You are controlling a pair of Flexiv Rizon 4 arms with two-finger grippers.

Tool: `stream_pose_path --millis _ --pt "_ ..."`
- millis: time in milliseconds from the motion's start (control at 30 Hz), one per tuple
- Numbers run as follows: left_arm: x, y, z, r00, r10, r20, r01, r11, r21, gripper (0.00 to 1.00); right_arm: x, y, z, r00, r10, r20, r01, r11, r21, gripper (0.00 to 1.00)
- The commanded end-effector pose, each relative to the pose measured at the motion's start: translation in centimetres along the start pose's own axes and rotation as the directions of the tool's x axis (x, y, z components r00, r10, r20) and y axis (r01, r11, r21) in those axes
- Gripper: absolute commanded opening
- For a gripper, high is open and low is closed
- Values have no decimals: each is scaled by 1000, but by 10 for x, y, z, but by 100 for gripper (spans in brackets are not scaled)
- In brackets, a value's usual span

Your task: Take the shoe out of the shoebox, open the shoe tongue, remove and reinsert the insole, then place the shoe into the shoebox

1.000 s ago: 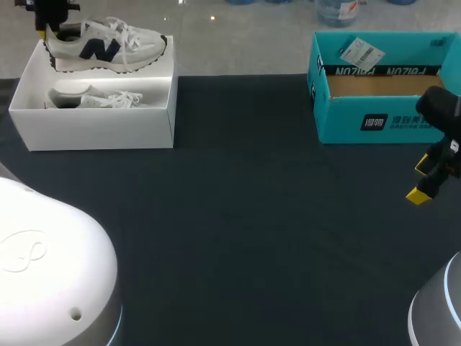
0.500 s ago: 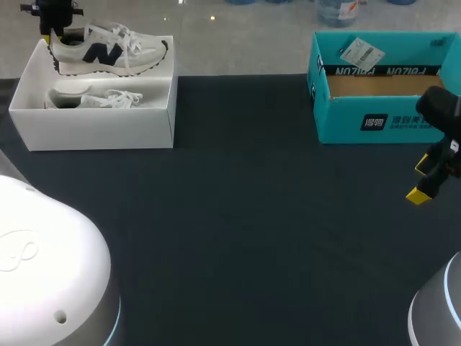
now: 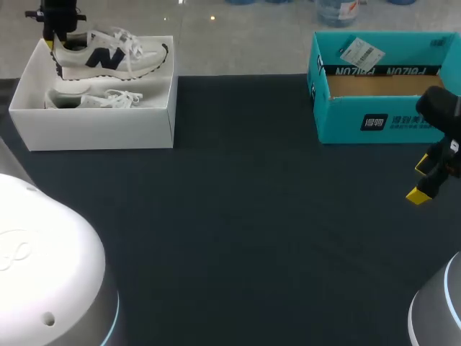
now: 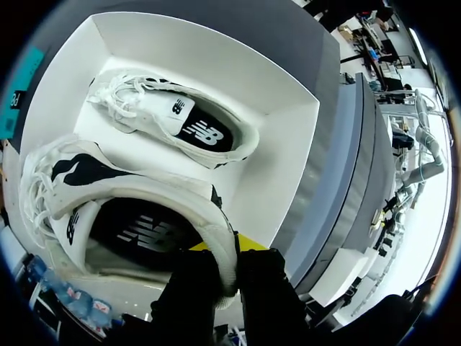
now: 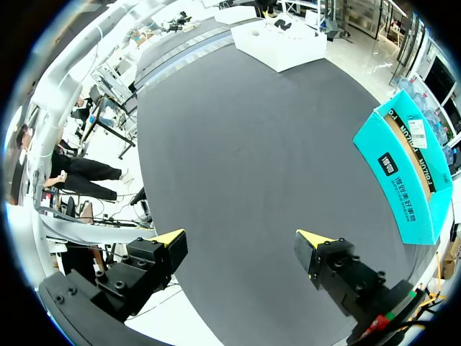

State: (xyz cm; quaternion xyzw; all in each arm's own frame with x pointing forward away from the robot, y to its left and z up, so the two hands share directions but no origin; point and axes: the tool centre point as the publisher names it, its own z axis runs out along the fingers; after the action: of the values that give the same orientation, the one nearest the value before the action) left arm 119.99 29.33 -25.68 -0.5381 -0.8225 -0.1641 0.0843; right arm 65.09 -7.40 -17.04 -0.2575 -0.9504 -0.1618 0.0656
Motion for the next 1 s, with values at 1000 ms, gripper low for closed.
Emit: stream_pose_path --millis 1000 --pt "-22 6 83 997 67 -48 -65 997 44 0 -1 2 1 1000 1 -1 -1 1000 5 100"
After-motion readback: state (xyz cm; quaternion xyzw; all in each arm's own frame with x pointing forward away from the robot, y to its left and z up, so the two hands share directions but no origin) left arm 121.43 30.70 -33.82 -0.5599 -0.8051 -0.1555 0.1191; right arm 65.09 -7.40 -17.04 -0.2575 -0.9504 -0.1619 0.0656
